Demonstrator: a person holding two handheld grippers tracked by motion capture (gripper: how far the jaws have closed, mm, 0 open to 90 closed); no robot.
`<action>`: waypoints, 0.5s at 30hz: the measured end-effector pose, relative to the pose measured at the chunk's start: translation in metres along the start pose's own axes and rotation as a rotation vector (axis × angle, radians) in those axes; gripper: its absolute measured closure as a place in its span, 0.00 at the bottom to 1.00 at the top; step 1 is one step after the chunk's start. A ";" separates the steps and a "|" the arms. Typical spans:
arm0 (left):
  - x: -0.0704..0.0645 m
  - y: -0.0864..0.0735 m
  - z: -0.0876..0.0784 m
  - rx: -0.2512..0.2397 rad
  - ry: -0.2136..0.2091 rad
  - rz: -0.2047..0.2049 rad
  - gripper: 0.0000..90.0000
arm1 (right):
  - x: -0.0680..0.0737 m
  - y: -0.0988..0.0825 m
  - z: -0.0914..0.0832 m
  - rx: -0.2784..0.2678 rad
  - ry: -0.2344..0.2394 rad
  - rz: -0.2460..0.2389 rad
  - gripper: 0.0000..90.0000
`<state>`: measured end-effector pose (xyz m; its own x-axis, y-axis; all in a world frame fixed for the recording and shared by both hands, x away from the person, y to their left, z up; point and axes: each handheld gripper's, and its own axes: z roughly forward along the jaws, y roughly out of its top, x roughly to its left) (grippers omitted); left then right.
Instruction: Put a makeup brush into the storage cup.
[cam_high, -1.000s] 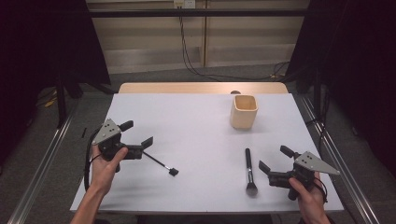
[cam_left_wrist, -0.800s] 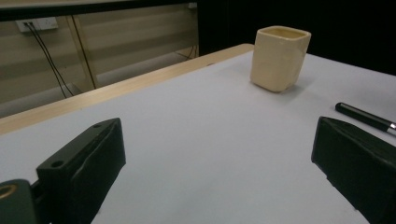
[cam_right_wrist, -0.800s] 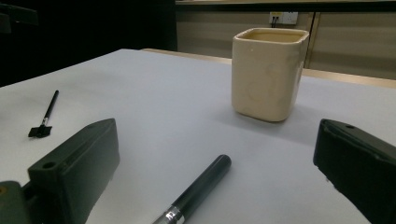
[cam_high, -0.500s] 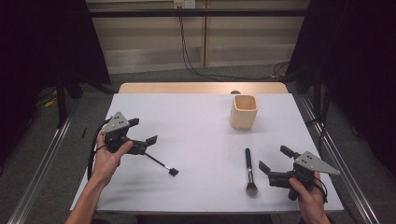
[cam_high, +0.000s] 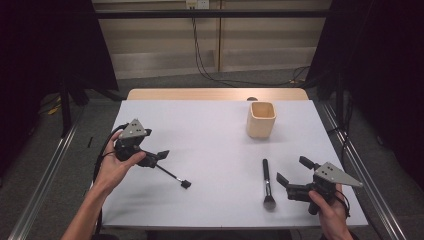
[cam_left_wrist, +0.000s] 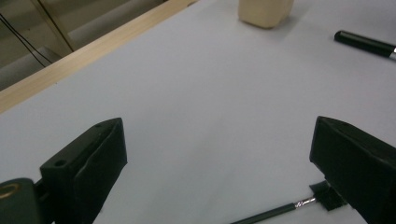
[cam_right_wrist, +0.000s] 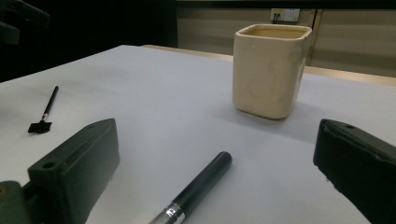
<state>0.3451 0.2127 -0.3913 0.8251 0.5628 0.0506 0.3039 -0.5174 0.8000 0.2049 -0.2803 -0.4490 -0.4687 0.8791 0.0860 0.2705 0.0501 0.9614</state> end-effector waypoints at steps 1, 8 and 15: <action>0.000 0.000 0.001 0.028 -0.003 0.015 0.05 | 0.000 0.000 0.000 0.002 0.001 -0.002 0.00; 0.001 -0.003 0.009 0.167 -0.010 0.021 0.06 | 0.000 0.000 0.000 0.008 0.001 -0.007 0.00; 0.003 -0.004 0.019 0.321 -0.083 0.086 0.07 | 0.000 0.000 0.000 0.012 0.001 -0.007 0.00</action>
<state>0.3550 0.2042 -0.4060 0.8860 0.4608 0.0507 0.3548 -0.7445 0.5656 0.2047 -0.2800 -0.4495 -0.4714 0.8784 0.0793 0.2775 0.0624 0.9587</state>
